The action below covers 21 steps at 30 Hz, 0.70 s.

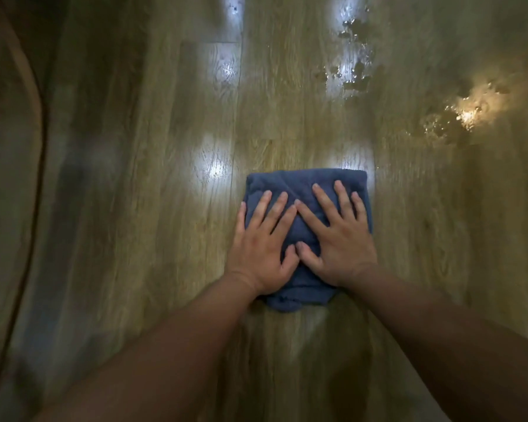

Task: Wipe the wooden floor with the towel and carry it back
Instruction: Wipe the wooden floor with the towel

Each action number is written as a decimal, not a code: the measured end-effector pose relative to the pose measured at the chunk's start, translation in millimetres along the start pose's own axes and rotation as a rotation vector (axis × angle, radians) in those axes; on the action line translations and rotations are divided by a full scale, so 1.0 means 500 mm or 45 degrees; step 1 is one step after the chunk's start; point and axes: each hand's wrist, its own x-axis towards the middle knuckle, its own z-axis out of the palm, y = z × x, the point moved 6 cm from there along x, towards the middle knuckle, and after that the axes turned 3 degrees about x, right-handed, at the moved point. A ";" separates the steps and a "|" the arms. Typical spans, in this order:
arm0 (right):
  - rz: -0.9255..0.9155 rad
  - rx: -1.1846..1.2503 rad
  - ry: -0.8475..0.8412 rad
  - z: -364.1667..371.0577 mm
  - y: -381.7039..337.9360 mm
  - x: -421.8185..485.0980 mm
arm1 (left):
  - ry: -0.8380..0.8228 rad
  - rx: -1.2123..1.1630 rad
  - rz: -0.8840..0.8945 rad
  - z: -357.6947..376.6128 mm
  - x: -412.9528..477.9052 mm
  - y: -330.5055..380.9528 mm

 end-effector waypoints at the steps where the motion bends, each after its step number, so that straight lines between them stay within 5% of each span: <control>1: 0.007 -0.003 0.002 -0.001 0.004 0.015 | 0.003 0.003 0.014 -0.002 0.015 -0.008; 21: 0.020 -0.036 0.039 -0.055 0.121 0.384 | 0.031 -0.006 0.087 -0.067 0.376 -0.159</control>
